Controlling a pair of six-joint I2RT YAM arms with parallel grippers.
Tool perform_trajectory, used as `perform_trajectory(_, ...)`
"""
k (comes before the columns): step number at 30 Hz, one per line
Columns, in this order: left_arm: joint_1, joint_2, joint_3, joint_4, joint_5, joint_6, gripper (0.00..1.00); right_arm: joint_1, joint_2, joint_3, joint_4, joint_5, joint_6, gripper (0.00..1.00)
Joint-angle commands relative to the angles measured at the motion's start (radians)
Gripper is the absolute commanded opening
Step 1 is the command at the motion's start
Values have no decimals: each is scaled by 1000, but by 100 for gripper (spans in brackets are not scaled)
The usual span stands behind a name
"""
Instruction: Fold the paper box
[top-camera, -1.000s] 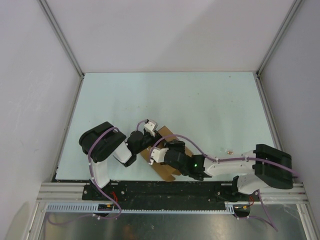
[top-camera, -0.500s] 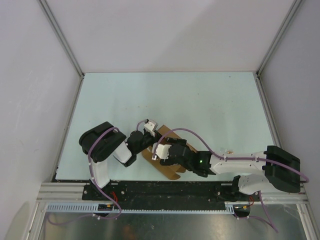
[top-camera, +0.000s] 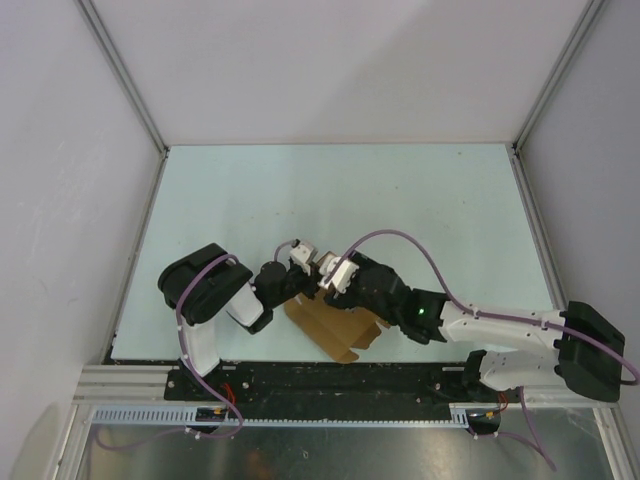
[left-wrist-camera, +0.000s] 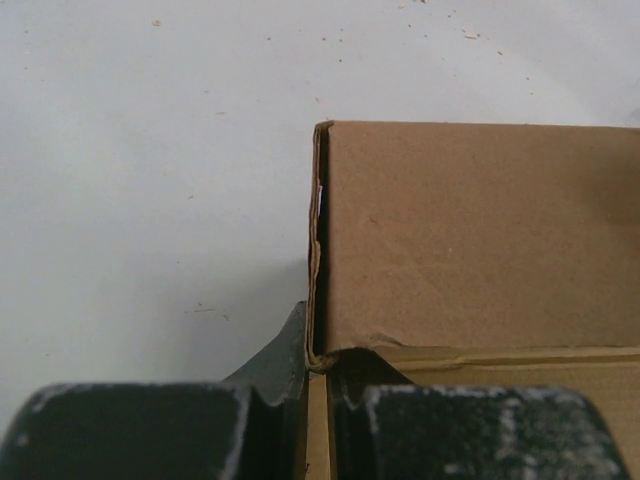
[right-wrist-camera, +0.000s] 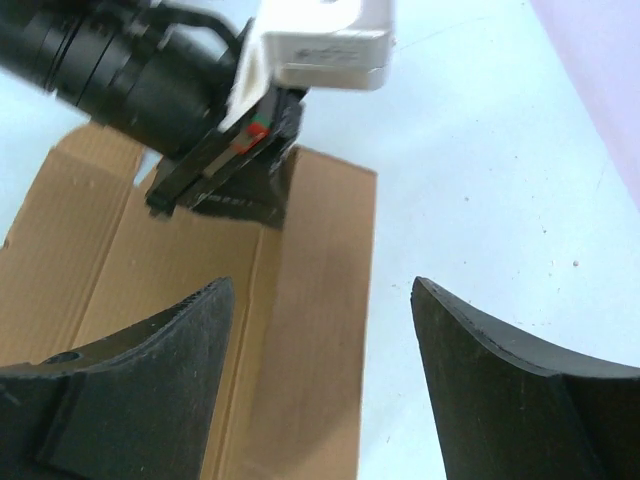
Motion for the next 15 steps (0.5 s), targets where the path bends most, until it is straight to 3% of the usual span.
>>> perform_trajectory(1, -7, -23, 10, 362, 58, 40, 0, -56, -42, 1, 121, -73, 101, 75)
perform_trajectory(4, -6, -23, 9, 358, 67, 57, 3, -92, -36, 2, 157, -75, 180, 73)
perform_trajectory(7, -7, -34, 5, 342, 64, 83, 6, -161, -24, 13, 150, -94, 315, 63)
perform_trajectory(15, -7, -65, 25, 224, 54, 152, 8, -195, 66, 16, 213, -130, 389, 30)
